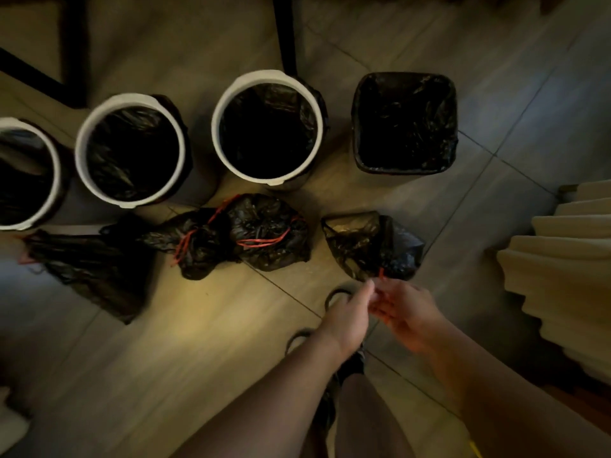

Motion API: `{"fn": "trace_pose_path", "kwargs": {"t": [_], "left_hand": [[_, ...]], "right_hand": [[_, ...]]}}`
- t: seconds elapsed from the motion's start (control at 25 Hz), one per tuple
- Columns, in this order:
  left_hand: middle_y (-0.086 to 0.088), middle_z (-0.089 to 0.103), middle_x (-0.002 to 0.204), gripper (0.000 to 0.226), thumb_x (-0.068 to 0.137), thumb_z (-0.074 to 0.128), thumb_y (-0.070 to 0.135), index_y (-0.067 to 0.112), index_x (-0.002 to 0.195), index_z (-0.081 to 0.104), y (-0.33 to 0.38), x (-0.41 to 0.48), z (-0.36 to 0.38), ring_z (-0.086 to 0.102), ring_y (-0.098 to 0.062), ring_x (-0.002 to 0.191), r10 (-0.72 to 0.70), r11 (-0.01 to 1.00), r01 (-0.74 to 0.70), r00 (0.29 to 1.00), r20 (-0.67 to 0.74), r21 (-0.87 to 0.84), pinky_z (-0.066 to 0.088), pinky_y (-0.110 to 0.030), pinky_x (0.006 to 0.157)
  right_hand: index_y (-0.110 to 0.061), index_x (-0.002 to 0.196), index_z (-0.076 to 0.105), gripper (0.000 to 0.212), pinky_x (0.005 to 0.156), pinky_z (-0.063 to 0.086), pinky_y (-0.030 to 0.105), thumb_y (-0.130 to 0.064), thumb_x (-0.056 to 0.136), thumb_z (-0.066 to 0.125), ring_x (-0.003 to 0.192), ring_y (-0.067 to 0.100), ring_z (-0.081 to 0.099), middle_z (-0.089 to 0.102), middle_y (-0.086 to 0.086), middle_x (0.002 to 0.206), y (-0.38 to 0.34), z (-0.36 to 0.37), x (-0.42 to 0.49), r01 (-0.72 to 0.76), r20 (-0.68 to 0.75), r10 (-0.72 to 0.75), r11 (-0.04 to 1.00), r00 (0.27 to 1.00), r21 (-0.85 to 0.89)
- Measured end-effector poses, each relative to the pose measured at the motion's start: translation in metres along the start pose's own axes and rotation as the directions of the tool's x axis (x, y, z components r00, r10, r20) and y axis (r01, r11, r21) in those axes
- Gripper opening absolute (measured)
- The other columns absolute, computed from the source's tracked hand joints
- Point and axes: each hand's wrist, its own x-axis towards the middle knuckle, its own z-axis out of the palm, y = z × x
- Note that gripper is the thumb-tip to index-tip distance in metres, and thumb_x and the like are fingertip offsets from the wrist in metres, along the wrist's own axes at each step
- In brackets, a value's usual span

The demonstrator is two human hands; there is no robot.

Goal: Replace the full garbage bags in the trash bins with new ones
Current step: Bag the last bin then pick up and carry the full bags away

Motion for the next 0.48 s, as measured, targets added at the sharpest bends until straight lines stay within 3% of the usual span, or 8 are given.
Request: {"fn": "trace_pose_path", "kwargs": {"t": [0.12, 0.2, 0.32, 0.4, 0.48], "left_hand": [[0.017, 0.073, 0.091, 0.029, 0.094, 0.055, 0.055, 0.037, 0.104, 0.074, -0.002, 0.007, -0.021, 0.067, -0.004, 0.089, 0.01, 0.998, 0.001, 0.985, -0.17, 0.064, 0.053, -0.028, 0.077], [0.012, 0.072, 0.087, 0.017, 0.097, 0.058, 0.046, 0.036, 0.098, 0.072, -0.001, 0.017, -0.048, 0.068, -0.01, 0.081, -0.066, 0.992, 0.094, 0.952, -0.299, 0.079, 0.05, -0.028, 0.066], [0.008, 0.071, 0.096, 0.01, 0.099, 0.059, 0.038, 0.035, 0.095, 0.068, 0.003, 0.034, -0.103, 0.066, -0.013, 0.083, -0.103, 0.958, 0.199, 0.909, -0.405, 0.205, 0.051, -0.028, 0.064], [0.006, 0.071, 0.102, 0.009, 0.097, 0.059, 0.033, 0.034, 0.094, 0.067, 0.009, 0.048, -0.135, 0.063, -0.014, 0.082, -0.028, 0.909, 0.221, 0.878, -0.478, 0.354, 0.051, -0.028, 0.066], [0.002, 0.072, 0.112, 0.014, 0.097, 0.061, 0.031, 0.032, 0.107, 0.07, 0.01, 0.064, -0.159, 0.063, -0.019, 0.091, 0.094, 0.848, 0.2, 0.854, -0.512, 0.49, 0.051, -0.03, 0.077]], "right_hand": [[-0.001, 0.097, 0.075, 0.012, 0.063, 0.055, 0.033, -0.011, 0.091, 0.073, 0.076, 0.028, 0.077, 0.073, 0.014, 0.078, -0.009, 0.004, 0.009, -0.025, -0.122, 0.023, 1.0, 0.992, -0.013], [-0.001, 0.103, 0.073, 0.014, 0.061, 0.057, 0.032, -0.011, 0.093, 0.073, 0.075, 0.026, 0.078, 0.074, 0.011, 0.078, -0.02, 0.006, 0.01, 0.009, -0.218, -0.014, 1.0, 0.976, -0.028], [-0.01, 0.124, 0.057, 0.027, 0.052, 0.059, 0.025, -0.006, 0.098, 0.064, 0.071, 0.02, 0.077, 0.073, 0.014, 0.098, -0.04, 0.008, 0.005, 0.113, -0.346, -0.144, 0.988, 0.927, -0.11], [-0.027, 0.132, 0.048, 0.041, 0.053, 0.06, 0.025, -0.006, 0.1, 0.061, 0.082, 0.02, 0.076, 0.069, 0.011, 0.107, -0.052, 0.012, 0.004, 0.16, -0.391, -0.22, 0.971, 0.894, -0.18], [-0.033, 0.136, 0.053, 0.043, 0.056, 0.061, 0.025, -0.009, 0.101, 0.061, 0.084, 0.017, 0.075, 0.07, 0.009, 0.104, -0.059, 0.016, 0.006, 0.214, -0.343, -0.286, 0.949, 0.895, -0.233]]}}
